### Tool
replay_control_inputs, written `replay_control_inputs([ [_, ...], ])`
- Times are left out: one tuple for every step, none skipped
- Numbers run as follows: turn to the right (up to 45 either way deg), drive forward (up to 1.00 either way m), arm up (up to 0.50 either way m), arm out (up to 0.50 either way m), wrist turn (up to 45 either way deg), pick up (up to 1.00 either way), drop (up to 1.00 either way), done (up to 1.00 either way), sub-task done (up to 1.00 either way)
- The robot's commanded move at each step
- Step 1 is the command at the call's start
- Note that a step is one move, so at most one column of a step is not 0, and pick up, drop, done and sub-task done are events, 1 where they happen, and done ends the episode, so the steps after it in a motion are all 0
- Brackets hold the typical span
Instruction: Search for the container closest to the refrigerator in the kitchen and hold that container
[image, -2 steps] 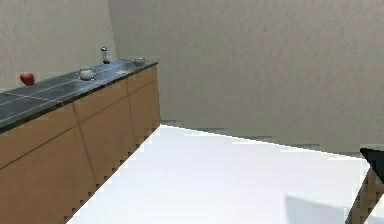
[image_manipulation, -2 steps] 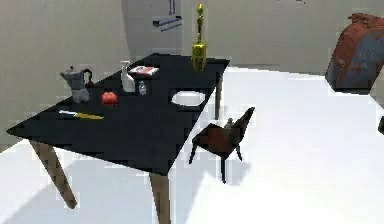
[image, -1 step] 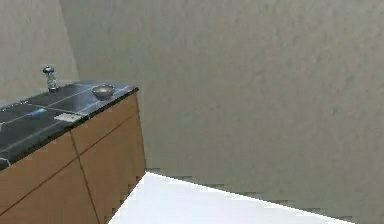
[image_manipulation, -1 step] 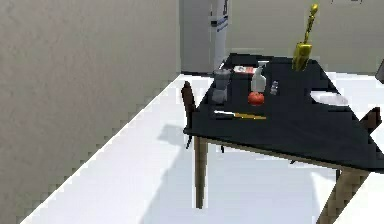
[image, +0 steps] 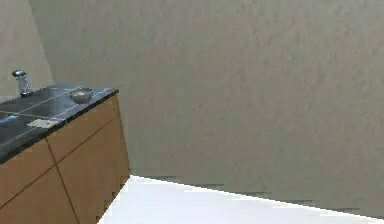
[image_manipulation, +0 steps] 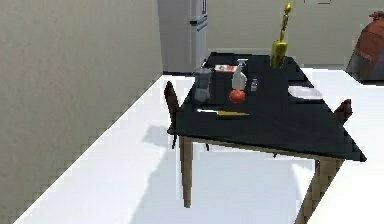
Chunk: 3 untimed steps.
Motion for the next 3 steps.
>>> replay_control_inputs([
  [0.0, 0.75, 0.00, 0.00, 0.0, 0.00, 0.00, 0.00, 0.00],
  [-45.0, 0.00, 0.00, 0.00, 0.0, 0.00, 0.00, 0.00, 0.00],
  [-45.0, 0.00, 0.00, 0.00, 0.0, 0.00, 0.00, 0.00, 0.00],
])
